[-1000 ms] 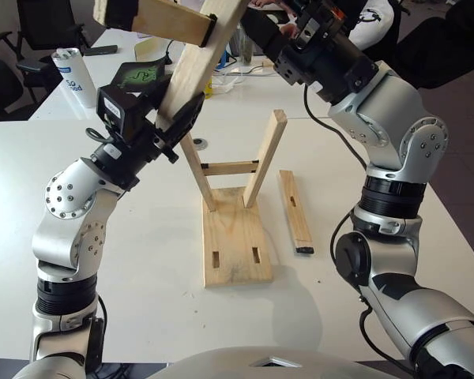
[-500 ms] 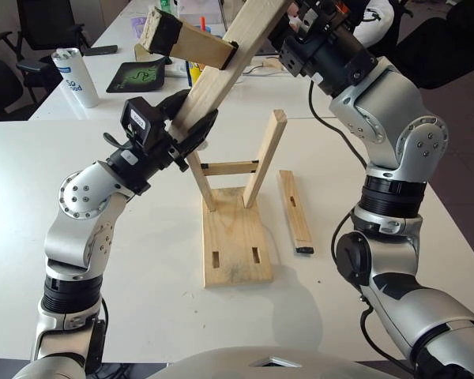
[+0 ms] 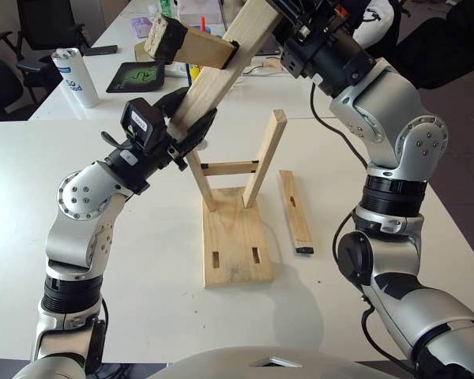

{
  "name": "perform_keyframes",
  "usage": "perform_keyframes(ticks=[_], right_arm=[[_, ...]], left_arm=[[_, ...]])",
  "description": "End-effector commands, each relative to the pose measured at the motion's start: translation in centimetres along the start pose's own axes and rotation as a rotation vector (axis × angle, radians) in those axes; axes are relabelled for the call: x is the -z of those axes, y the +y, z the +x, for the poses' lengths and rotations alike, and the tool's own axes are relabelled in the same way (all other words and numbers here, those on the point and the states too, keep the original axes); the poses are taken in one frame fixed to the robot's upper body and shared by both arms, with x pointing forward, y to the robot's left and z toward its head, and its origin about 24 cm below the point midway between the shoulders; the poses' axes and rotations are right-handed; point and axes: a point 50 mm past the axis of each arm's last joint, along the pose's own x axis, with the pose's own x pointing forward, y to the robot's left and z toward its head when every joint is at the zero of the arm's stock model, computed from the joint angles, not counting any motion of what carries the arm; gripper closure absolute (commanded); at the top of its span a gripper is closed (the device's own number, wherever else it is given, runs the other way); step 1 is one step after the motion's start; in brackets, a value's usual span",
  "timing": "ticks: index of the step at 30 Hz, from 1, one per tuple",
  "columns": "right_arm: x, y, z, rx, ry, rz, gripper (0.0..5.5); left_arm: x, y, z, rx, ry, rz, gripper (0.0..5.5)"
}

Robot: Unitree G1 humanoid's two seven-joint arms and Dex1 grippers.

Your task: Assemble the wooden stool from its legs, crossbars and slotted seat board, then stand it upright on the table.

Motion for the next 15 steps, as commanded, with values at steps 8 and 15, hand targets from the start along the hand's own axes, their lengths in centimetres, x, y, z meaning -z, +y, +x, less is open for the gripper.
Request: perform_keyframes(ticks=[8, 15], right_arm=[[-0.52, 0.58, 0.26, -0.015, -0.010, -0.049, 4.24], [-0.60, 0.39, 0.37, 0.000, -0.021, -0.051, 4.26]], left_arm=[[-0.05, 0.76, -0.23, -0.060, 0.013, 0.043, 3.45], [-0.16, 0.96, -0.31, -0.090, 0.017, 0.074, 3.45]])
